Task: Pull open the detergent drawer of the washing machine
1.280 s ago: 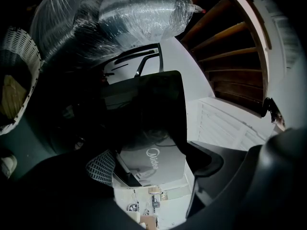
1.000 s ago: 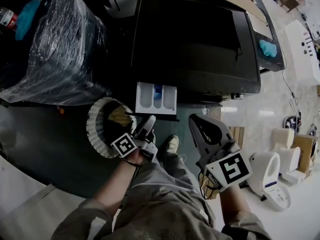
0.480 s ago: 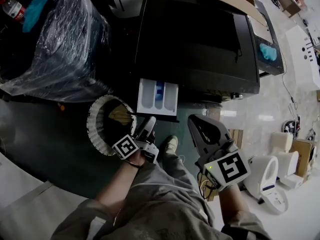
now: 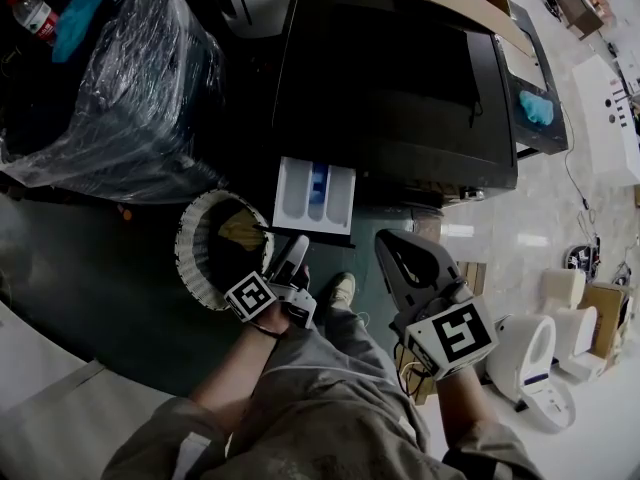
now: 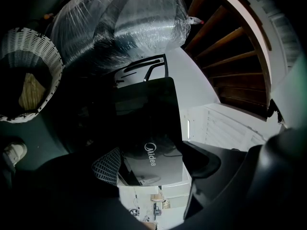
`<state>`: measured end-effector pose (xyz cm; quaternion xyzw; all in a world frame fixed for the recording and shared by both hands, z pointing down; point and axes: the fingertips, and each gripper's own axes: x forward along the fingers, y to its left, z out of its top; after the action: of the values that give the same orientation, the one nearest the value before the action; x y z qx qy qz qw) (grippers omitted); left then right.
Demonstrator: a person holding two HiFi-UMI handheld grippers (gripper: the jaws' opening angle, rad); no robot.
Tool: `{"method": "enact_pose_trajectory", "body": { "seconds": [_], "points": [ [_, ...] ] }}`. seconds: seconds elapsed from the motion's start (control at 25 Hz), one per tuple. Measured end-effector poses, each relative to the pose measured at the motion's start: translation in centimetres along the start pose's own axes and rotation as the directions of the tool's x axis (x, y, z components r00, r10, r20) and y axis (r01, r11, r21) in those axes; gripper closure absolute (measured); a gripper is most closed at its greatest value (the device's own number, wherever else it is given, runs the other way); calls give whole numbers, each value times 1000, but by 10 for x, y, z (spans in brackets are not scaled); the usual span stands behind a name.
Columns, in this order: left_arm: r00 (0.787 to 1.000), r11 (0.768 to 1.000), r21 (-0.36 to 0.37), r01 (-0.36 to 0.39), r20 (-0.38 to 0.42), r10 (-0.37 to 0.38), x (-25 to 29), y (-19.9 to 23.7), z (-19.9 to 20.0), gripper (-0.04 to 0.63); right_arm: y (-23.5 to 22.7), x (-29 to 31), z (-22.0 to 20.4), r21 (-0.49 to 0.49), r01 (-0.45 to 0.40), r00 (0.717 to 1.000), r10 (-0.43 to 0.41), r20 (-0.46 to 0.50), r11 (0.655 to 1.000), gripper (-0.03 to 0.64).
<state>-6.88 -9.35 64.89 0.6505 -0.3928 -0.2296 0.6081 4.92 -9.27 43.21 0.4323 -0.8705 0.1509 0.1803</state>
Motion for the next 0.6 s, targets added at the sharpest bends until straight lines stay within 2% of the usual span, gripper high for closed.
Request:
{"method": "enact_pose_trajectory", "body": {
  "seconds": [0.16, 0.32, 0.44, 0.56, 0.6],
  "points": [
    [998, 998, 45, -38, -38, 39, -3, -1, -2, 170, 1, 0, 6, -9, -9, 1000, 10, 13, 1000, 586],
    [990, 985, 167, -39, -127, 61, -11, -8, -6, 171, 1, -3, 18, -14, -9, 999, 10, 36, 1000, 586],
    [981, 961, 275, -38, -170, 88, -22, -18, 3, 183, 1, -7, 30, -27, -8, 999, 9, 46, 1000, 586],
    [979, 921, 387, -39, -169, 112, -32, -38, 21, 269, 1, -12, 44, -40, -5, 998, 7, 63, 999, 586],
    [980, 906, 422, -32, -167, 113, -34, -47, 26, 272, 1, -14, 48, -44, -3, 998, 6, 69, 999, 586]
  ]
}}
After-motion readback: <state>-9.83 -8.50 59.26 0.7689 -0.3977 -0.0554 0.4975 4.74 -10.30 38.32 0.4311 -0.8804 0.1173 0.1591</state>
